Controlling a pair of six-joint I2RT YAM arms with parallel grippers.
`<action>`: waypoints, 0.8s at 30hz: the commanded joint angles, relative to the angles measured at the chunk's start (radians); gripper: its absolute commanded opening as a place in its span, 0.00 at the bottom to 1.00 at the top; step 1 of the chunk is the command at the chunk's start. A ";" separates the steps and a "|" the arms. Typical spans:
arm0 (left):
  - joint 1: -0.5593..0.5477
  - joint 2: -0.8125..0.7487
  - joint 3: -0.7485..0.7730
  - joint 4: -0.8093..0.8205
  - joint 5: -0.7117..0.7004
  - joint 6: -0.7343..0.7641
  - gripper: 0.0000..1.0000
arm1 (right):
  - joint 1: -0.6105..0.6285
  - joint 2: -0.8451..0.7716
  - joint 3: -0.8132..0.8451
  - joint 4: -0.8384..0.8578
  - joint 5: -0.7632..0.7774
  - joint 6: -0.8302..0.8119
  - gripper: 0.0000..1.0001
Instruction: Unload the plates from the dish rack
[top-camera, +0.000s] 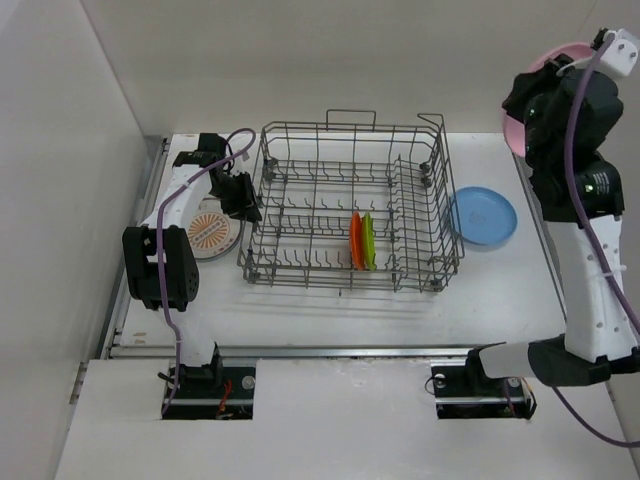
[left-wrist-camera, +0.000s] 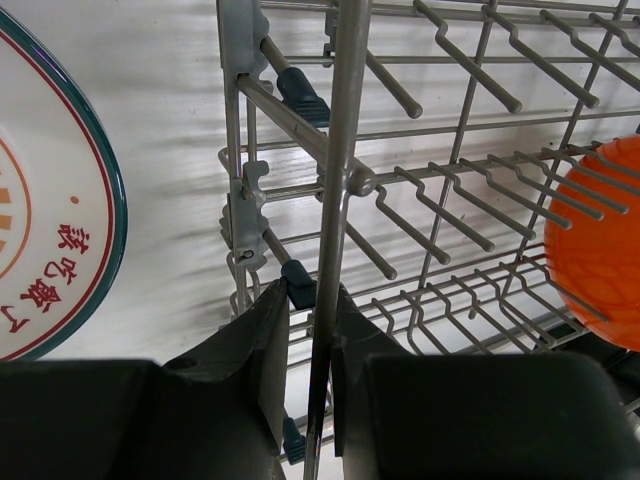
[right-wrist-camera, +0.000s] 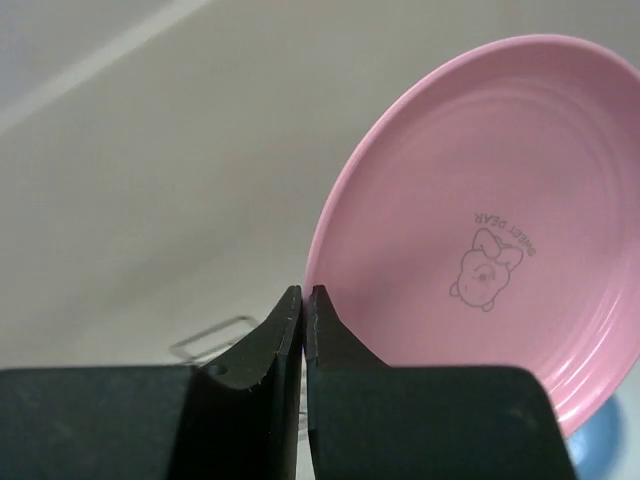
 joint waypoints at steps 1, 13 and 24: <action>0.003 -0.039 0.040 -0.039 0.055 -0.016 0.00 | -0.071 0.089 -0.133 -0.172 0.196 -0.073 0.00; 0.003 -0.038 0.040 -0.048 0.026 0.002 0.00 | -0.298 0.307 -0.345 -0.034 -0.084 -0.022 0.00; 0.012 -0.057 0.040 -0.048 -0.005 0.011 0.00 | -0.331 0.491 -0.334 -0.009 -0.257 0.074 0.00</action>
